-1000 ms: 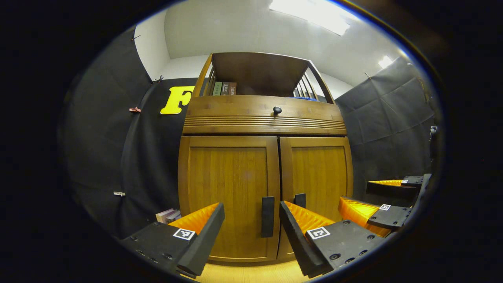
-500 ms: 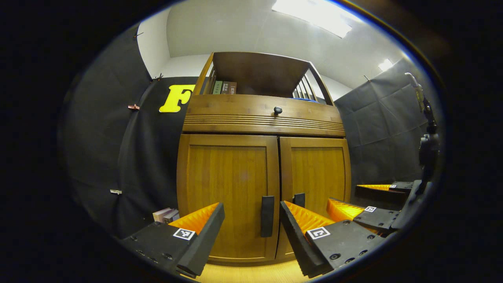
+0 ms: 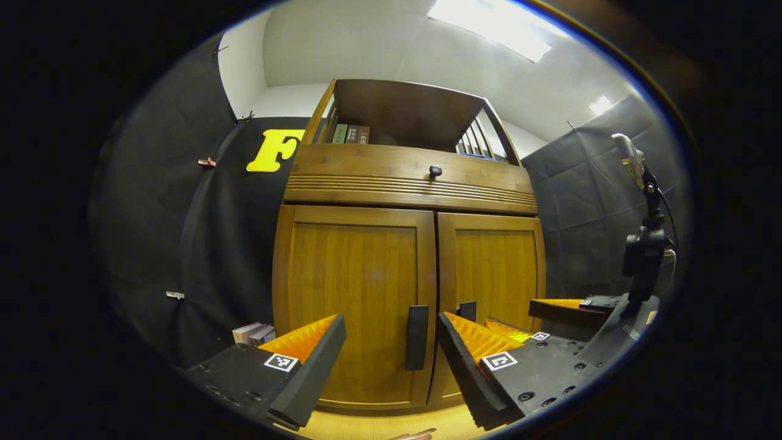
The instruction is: Open the right door of the double-door shoe cabinet with the right hand, and open the left door with the left hand.
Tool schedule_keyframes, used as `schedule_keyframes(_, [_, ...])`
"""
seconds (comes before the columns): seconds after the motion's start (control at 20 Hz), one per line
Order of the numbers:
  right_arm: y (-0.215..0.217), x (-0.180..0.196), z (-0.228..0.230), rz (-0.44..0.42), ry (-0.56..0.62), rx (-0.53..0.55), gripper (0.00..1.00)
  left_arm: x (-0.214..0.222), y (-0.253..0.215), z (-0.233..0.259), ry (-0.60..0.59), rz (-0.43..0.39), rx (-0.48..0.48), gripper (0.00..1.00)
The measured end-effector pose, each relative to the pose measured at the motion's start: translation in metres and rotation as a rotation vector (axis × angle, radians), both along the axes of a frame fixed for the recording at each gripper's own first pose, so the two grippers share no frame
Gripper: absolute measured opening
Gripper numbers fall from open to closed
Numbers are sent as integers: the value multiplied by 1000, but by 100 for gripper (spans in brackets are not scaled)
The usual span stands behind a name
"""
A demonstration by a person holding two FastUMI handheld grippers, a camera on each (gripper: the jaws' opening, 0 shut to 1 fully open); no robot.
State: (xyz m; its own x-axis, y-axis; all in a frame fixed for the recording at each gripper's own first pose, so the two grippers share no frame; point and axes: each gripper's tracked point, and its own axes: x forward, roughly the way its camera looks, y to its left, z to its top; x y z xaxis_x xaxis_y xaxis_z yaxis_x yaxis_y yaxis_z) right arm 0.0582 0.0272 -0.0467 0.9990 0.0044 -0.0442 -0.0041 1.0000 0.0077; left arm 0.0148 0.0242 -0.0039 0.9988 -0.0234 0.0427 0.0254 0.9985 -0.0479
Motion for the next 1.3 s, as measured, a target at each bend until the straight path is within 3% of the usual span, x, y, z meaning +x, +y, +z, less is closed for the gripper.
schedule_keyframes(0.55, [0,54,-21,-57,-9,12,95,-4,19,-7,14,16,-10,93])
schedule_keyframes(0.9, [2,84,-46,-64,29,-14,95,-17,45,-4,13,72,24,93])
schedule_keyframes(1.15, [-4,96,-65,-81,72,24,60,-23,61,-6,22,109,36,94])
schedule_keyframes(1.2, [0,98,-68,-72,78,28,58,-24,63,-7,27,113,39,93])
schedule_keyframes(1.3, [7,99,-71,-56,76,46,40,-25,65,-9,36,115,37,94])
